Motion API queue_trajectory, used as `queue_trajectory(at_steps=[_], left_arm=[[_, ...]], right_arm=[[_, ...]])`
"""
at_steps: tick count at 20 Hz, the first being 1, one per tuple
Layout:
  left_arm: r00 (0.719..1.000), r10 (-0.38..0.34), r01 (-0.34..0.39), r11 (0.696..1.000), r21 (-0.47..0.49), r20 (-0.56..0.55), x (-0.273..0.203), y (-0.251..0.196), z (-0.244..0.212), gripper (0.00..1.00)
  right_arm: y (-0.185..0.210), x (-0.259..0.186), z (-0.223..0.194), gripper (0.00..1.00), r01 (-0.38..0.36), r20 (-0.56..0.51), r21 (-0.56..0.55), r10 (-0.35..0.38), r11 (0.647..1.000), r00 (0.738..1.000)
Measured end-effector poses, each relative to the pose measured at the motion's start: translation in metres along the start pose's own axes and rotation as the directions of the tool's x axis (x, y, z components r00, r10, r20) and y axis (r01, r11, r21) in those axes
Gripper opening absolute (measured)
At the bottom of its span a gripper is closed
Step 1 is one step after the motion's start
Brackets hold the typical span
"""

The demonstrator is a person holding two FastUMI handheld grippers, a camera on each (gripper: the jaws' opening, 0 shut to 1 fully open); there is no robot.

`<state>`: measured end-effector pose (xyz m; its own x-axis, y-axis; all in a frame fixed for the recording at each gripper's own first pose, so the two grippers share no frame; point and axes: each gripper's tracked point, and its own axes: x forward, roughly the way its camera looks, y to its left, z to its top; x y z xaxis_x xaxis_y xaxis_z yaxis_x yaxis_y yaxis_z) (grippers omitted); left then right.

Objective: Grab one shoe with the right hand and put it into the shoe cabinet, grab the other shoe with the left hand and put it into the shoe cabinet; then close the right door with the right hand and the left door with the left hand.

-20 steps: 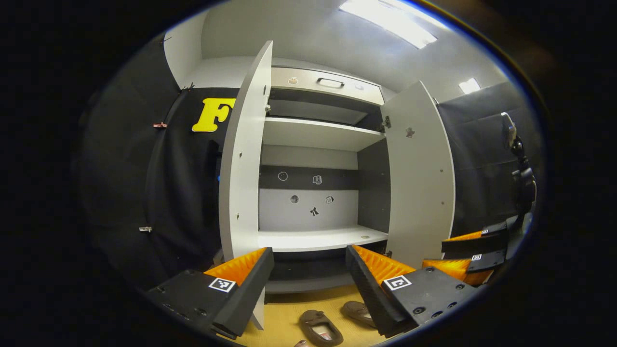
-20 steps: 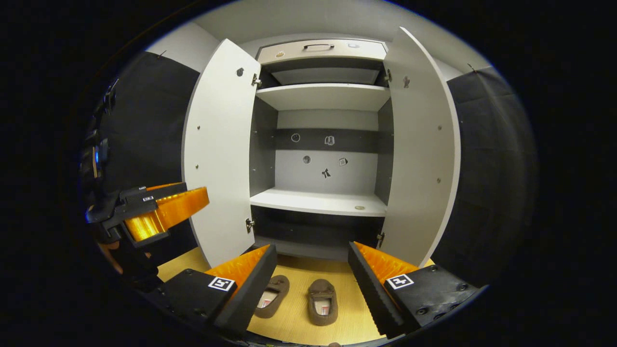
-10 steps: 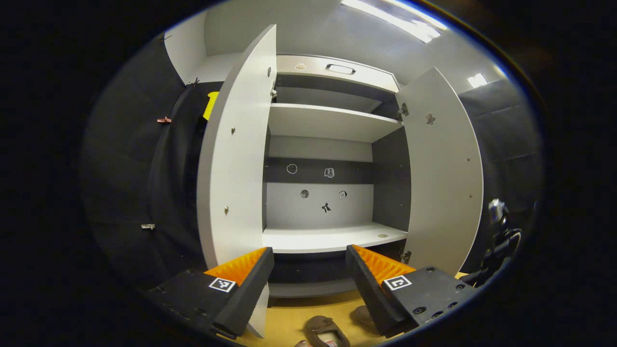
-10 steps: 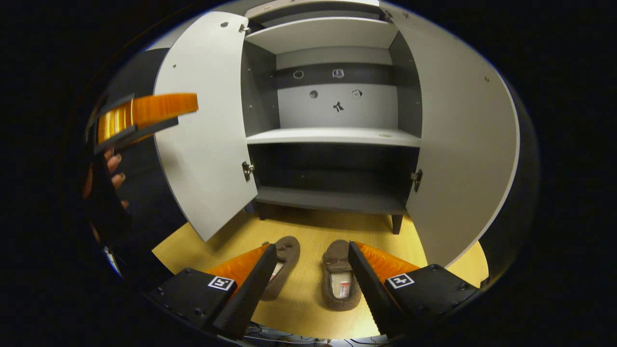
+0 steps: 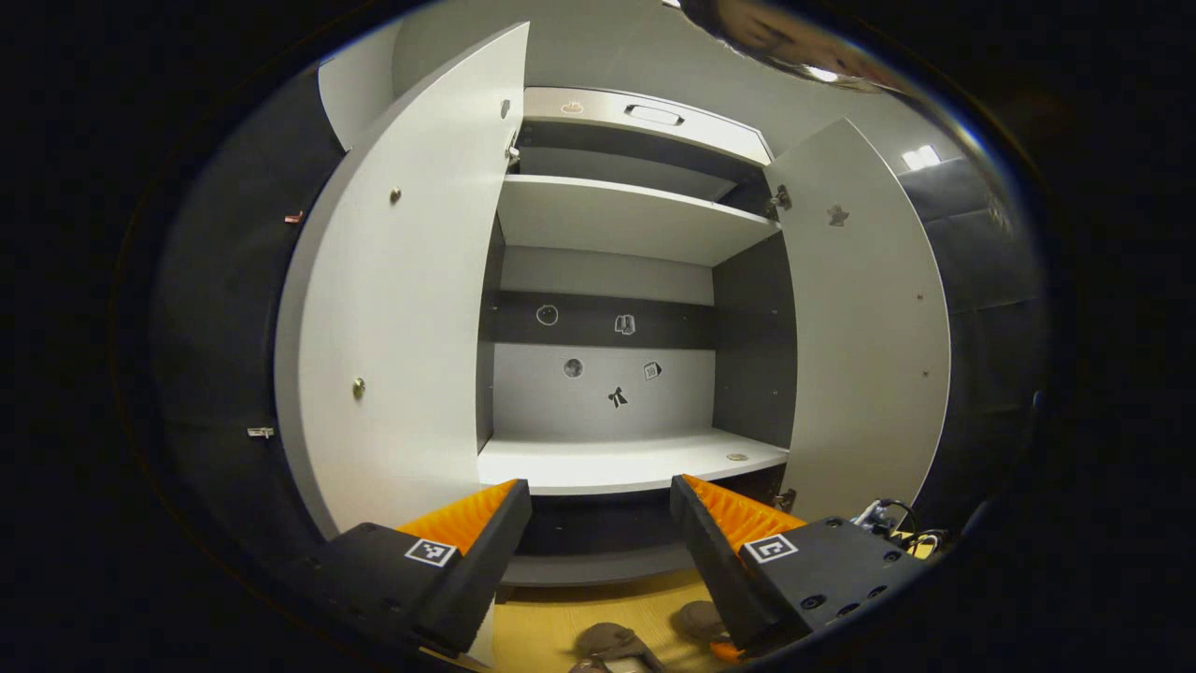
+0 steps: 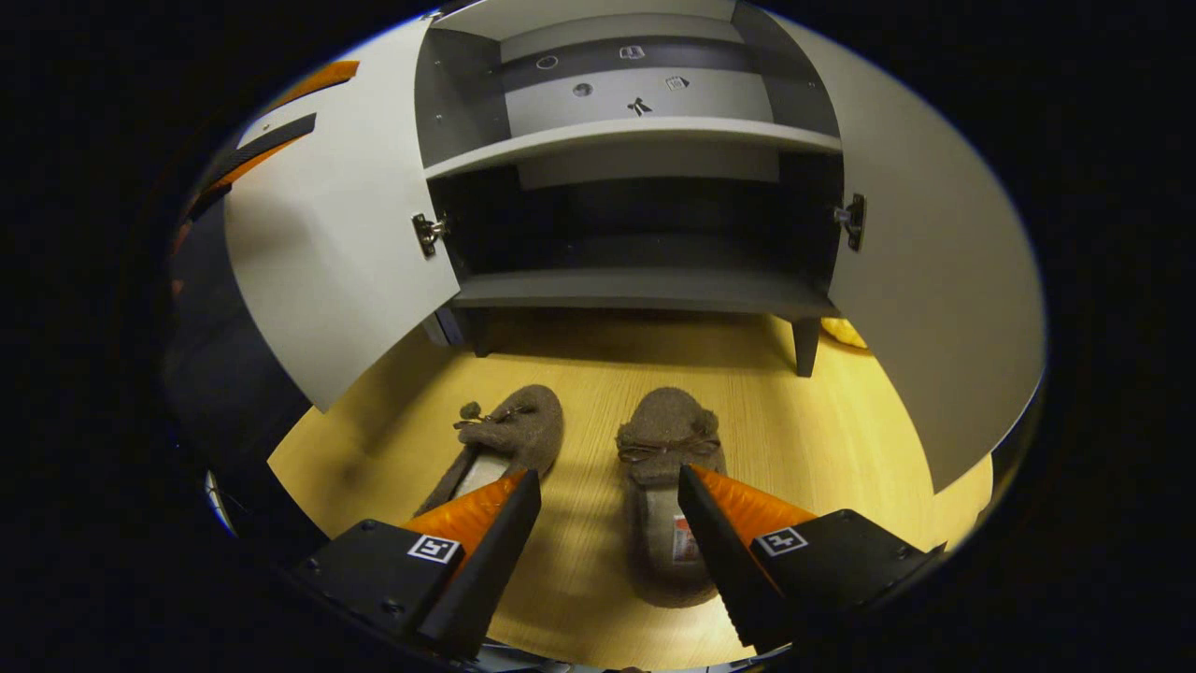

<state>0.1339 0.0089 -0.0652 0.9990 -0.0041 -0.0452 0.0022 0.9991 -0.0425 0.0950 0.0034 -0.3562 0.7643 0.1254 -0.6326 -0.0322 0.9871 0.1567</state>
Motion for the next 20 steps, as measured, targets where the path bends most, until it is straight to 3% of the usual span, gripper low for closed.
queue_trajectory(at_steps=[4,7,11,15,19,20], left_arm=[[1.000,-0.019,0.019,1.000,-0.007,-0.020,0.010,-0.005,-0.012,0.96],[0.999,-0.024,0.024,1.000,0.007,-0.029,0.018,-0.003,-0.019,0.96],[0.999,-0.022,0.022,1.000,-0.003,-0.047,0.025,-0.004,-0.030,0.96],[0.997,-0.016,0.015,1.000,-0.022,-0.077,0.029,-0.006,-0.044,0.96],[0.996,0.001,-0.004,0.999,-0.035,-0.095,0.029,-0.004,-0.054,0.96],[0.995,0.002,-0.006,0.999,-0.041,-0.098,0.029,-0.003,-0.055,0.96]], right_arm=[[-0.005,0.021,-0.019,0.88,0.002,-0.046,0.022,-0.001,1.000,0.999],[-0.008,0.039,-0.029,0.88,0.002,-0.065,0.017,-0.001,1.000,0.998],[-0.010,0.063,-0.028,0.78,-0.002,-0.043,-0.006,0.002,1.000,0.999],[-0.022,0.082,-0.022,0.71,0.044,0.003,-0.052,-0.044,0.998,0.999],[-0.029,0.094,-0.022,0.29,0.065,0.002,-0.067,-0.065,0.996,0.998],[-0.028,0.098,-0.024,0.29,0.060,-0.003,-0.079,-0.061,0.995,0.998]])
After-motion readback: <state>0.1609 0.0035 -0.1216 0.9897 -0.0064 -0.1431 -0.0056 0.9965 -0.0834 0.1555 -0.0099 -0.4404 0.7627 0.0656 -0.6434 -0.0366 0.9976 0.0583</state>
